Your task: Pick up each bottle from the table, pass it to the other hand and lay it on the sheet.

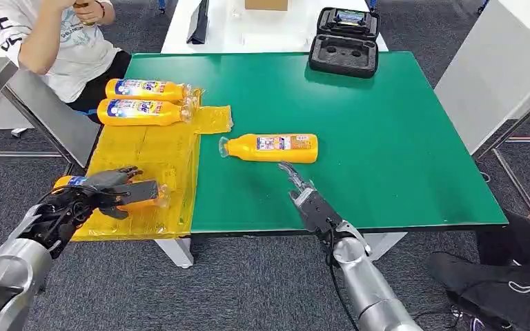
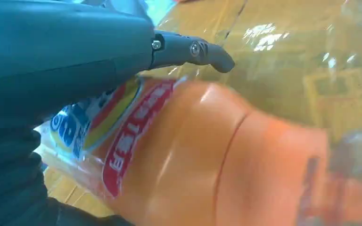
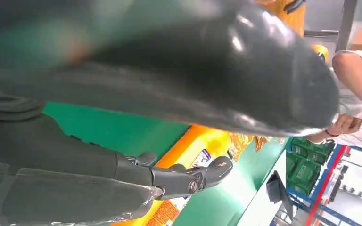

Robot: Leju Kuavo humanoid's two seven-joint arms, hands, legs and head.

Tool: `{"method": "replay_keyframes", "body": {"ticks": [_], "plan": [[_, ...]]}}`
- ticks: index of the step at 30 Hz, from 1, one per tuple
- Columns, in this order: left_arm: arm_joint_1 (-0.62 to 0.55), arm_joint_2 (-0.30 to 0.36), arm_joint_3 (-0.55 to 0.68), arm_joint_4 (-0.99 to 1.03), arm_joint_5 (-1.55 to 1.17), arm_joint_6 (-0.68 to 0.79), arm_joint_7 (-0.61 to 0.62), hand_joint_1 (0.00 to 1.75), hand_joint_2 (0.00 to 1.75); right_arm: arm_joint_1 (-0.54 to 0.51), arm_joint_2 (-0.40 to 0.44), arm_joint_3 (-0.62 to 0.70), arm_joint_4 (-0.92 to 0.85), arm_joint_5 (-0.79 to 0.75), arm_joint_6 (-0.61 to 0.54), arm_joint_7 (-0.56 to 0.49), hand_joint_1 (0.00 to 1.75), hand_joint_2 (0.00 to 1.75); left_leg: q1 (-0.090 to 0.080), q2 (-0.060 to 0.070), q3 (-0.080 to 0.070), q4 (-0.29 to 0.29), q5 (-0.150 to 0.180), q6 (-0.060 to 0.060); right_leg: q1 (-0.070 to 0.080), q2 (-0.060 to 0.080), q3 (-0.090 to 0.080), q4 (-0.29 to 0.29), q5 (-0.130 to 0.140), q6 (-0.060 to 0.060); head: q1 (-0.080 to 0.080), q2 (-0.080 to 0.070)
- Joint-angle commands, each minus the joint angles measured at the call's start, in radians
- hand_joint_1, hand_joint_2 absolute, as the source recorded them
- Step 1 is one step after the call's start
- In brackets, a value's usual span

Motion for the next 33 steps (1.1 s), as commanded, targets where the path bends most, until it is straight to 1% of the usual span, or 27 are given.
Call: {"method": "replay_keyframes", "body": {"ticks": [1,2,5,16,18,20,23,25,27,28,29,30,32,33], "plan": [[-0.096,0.004,0.067,-0.015,0.065,-0.031,-0.086,0.0,0.0,-0.029,0.0,-0.027,0.06,0.003,-0.014,0.01,0.0,0.0,0.002,-0.001,-0.002,0.002,0.0,-0.002,0.002,-0.001,0.0,0.001,0.0,-0.002,0.0,0.0],[-0.105,0.016,0.06,-0.02,0.067,-0.055,-0.114,0.0,0.0,-0.03,-0.001,-0.028,0.062,0.004,-0.016,0.012,0.0,0.0,0.003,-0.001,-0.002,0.003,-0.001,-0.002,0.003,-0.002,0.0,0.002,-0.001,-0.002,0.0,0.0],[-0.118,0.041,0.027,-0.034,0.048,-0.082,-0.144,0.0,0.0,-0.033,-0.002,-0.034,0.072,0.002,-0.018,0.011,0.0,0.0,0.002,0.0,-0.002,0.002,0.0,-0.001,0.001,0.0,-0.001,0.001,0.0,-0.001,0.0,0.0],[-0.116,0.041,0.017,-0.035,0.044,-0.087,-0.15,0.0,0.0,-0.034,-0.002,-0.034,0.074,0.002,-0.018,0.01,0.0,0.0,0.001,0.0,-0.001,0.001,0.0,-0.001,0.001,0.0,0.0,0.001,0.0,-0.001,0.0,0.0],[-0.12,0.055,-0.016,-0.032,0.032,-0.137,-0.164,0.0,0.0,-0.041,0.0,-0.032,0.088,0.006,-0.018,0.008,0.0,0.0,0.001,0.001,0.0,0.001,0.0,-0.001,0.001,0.0,0.0,0.001,0.0,-0.001,0.0,0.0],[-0.121,0.085,-0.054,-0.036,0.025,-0.178,-0.175,0.0,0.0,-0.049,0.007,-0.034,0.102,0.009,-0.02,0.004,0.0,0.0,0.002,0.001,0.0,0.002,0.0,-0.002,0.002,0.001,0.0,0.001,0.0,-0.001,0.0,0.0],[-0.119,0.121,-0.073,-0.044,0.038,-0.211,-0.219,0.0,0.0,-0.05,0.008,-0.035,0.107,0.012,-0.024,0.006,0.0,0.0,0.001,0.002,-0.001,0.001,0.0,-0.001,0.001,0.002,-0.001,0.001,0.0,-0.001,0.0,0.0],[-0.112,0.128,-0.06,-0.061,0.071,-0.212,-0.245,0.0,0.0,-0.041,0.006,-0.038,0.1,0.013,-0.027,0.008,0.0,0.0,0.001,0.002,-0.001,0.001,0.0,-0.001,0.001,0.001,-0.001,0.001,0.0,-0.001,0.0,0.0],[-0.101,0.087,0.008,-0.076,0.141,-0.164,-0.234,0.0,0.0,-0.028,0.002,-0.047,0.084,0.007,-0.027,0.007,0.0,0.0,0.002,0.002,0.0,0.002,-0.001,-0.002,0.002,0.001,0.0,0.001,-0.001,-0.002,0.0,0.0],[-0.099,0.051,0.047,-0.083,0.174,-0.121,-0.196,0.0,0.0,-0.019,0.002,-0.05,0.072,0.007,-0.025,0.007,0.0,0.0,0.002,0.0,0.0,0.001,0.0,-0.002,0.002,-0.001,0.0,0.001,0.0,-0.002,0.0,0.0],[-0.085,0.009,0.107,-0.099,0.228,-0.058,-0.188,0.0,1.75,-0.008,0.003,-0.051,0.052,0.008,-0.02,0.008,0.0,0.0,0.002,-0.003,0.0,0.001,0.0,-0.001,0.002,-0.003,0.001,0.0,0.0,-0.001,0.0,0.0],[-0.072,-0.027,0.153,-0.113,0.279,-0.031,-0.173,0.0,1.75,-0.003,0.004,-0.049,0.04,0.012,-0.019,0.013,0.0,0.0,0.002,-0.002,0.0,0.001,0.0,-0.001,0.002,-0.003,0.001,0.0,-0.001,-0.001,0.0,0.0],[-0.028,-0.066,0.208,-0.162,0.334,0.064,-0.186,0.0,1.75,-0.01,0.004,-0.037,0.035,0.029,-0.026,0.018,0.0,0.0,0.002,-0.006,0.0,0.001,0.001,-0.001,0.002,-0.007,0.002,-0.001,-0.001,-0.001,0.0,0.0],[0.024,-0.096,0.249,-0.235,0.373,0.16,-0.239,0.0,1.75,-0.023,0.004,-0.026,0.03,0.049,-0.042,0.025,0.0,0.0,0.001,-0.003,0.0,0.0,0.001,-0.001,0.001,-0.003,0.001,-0.001,0.0,0.0,0.0,0.0]]}}
